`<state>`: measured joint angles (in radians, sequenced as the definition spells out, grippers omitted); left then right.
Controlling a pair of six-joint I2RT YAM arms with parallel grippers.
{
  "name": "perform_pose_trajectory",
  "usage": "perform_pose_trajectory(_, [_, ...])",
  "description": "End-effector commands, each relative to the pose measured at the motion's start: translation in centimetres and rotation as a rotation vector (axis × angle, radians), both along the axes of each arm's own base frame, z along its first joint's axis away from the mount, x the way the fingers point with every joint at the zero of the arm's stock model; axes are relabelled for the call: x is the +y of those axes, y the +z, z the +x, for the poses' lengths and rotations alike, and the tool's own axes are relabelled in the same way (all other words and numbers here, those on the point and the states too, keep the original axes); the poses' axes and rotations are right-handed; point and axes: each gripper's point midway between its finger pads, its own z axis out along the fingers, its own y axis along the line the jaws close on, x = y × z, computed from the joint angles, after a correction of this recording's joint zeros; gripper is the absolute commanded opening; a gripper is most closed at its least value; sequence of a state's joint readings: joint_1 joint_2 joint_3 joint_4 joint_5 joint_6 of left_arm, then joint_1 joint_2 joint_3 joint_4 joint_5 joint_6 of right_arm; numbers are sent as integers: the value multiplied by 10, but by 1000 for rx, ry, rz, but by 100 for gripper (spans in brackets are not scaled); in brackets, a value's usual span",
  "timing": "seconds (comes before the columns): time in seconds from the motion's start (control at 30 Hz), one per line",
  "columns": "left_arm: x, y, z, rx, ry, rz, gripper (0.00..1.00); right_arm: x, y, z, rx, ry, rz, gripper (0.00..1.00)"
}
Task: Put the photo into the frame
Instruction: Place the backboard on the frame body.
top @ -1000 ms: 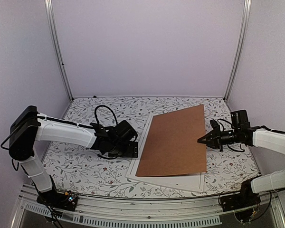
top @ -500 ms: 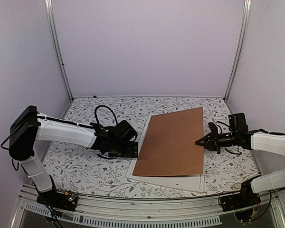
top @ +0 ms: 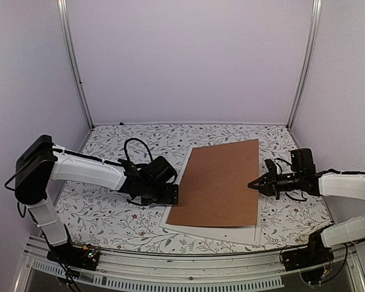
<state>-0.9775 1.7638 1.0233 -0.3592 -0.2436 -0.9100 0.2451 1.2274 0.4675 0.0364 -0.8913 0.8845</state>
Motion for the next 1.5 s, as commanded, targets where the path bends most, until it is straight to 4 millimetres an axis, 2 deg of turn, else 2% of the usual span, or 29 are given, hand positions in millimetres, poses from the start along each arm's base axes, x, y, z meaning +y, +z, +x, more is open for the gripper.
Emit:
perform_pose_trajectory(0.0, [-8, -5, 0, 12, -13, -48, 88, 1, -20, 2, 3, -10, -48, 2])
perform_pose_trajectory(0.17, [-16, -2, 1, 5, -41, -86, 87, 0, -36, 4, 25, -2, -86, 7])
perform_pose_trajectory(0.33, [-14, -9, -1, 31, -28, -101, 86, 3, -46, 9, 31, 30, -105, 11])
perform_pose_trajectory(0.63, [1, -21, -10, 70, 24, -81, 85, 15, -65, 27, 37, 88, -140, 15])
perform_pose_trajectory(0.9, [20, -20, -24, 73, 74, -87, 84, 35, -80, 49, 27, 169, -190, 24])
perform_pose_trajectory(1.0, [25, -18, -24, 67, 83, -72, 85, 35, -87, 54, 38, 190, -228, 30])
perform_pose_trajectory(1.23, [25, -14, -21, 52, 80, -50, 87, 39, -82, 69, -15, 220, -355, 45])
perform_pose_trajectory(1.47, [32, -8, -16, 27, 88, -4, 87, 37, -80, 73, -42, 232, -454, 53])
